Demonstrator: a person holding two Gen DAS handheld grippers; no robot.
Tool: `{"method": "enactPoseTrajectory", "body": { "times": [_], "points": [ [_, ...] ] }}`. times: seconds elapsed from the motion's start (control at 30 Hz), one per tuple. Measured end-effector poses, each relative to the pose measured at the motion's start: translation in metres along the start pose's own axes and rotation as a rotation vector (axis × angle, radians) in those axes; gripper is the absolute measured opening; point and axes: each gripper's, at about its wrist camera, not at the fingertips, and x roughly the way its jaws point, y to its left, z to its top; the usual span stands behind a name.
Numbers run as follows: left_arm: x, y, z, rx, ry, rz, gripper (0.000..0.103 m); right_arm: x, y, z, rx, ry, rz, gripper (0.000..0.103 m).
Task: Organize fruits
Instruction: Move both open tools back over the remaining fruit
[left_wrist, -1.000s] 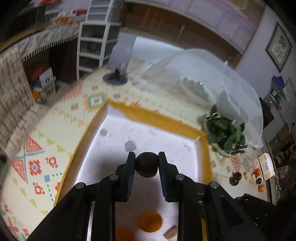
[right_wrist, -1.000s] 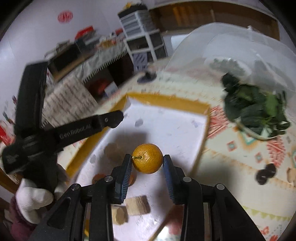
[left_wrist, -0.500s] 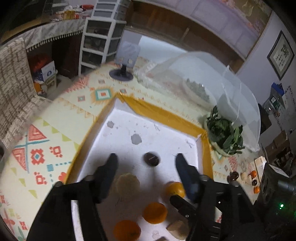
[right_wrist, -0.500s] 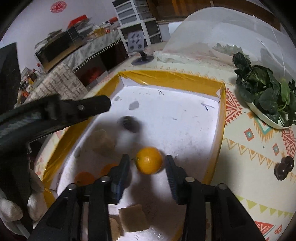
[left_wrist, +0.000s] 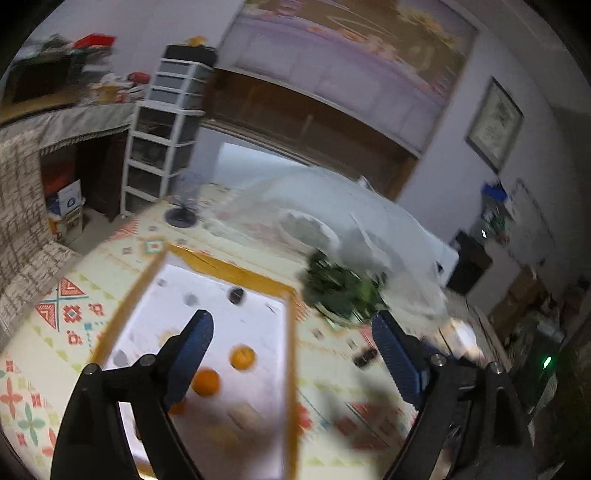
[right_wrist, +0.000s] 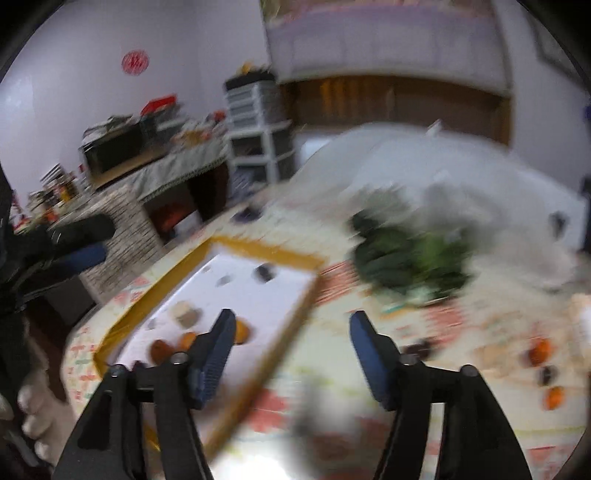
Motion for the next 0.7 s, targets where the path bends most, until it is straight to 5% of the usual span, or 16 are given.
{"method": "enactPoseTrajectory", "body": {
  "times": [0.1, 0.27, 0.43, 0.63, 0.7],
  "points": [
    [-0.028, -0.048, -0.013, 0.112, -0.118, 0.067, 0.087, -0.051, -0.052, -0.006, 0.040, -0.080, -0.078, 0.093],
    [-0.067, -0.089, -0.028, 0.157, -0.333, 0.074, 0.103, -0.119, -0.145, -0.025, 0.199, -0.121, -0.194, 0.093],
    [-0.017, -0.109, -0.046, 0.153, -0.068, -0.019, 0.103, -0.148, -0.215, -0.054, 0.310, -0.077, -0.305, 0.093],
    [0.039, -0.121, -0.082, 0.140, 0.140, -0.039, 0.103, -0.114, -0.259, -0.088, 0.424, 0.066, -0.258, 0.091],
    [0.053, -0.124, -0.092, 0.127, 0.198, -0.078, 0.095, -0.093, -0.268, -0.097, 0.444, 0.116, -0.243, 0.084]
  ]
}}
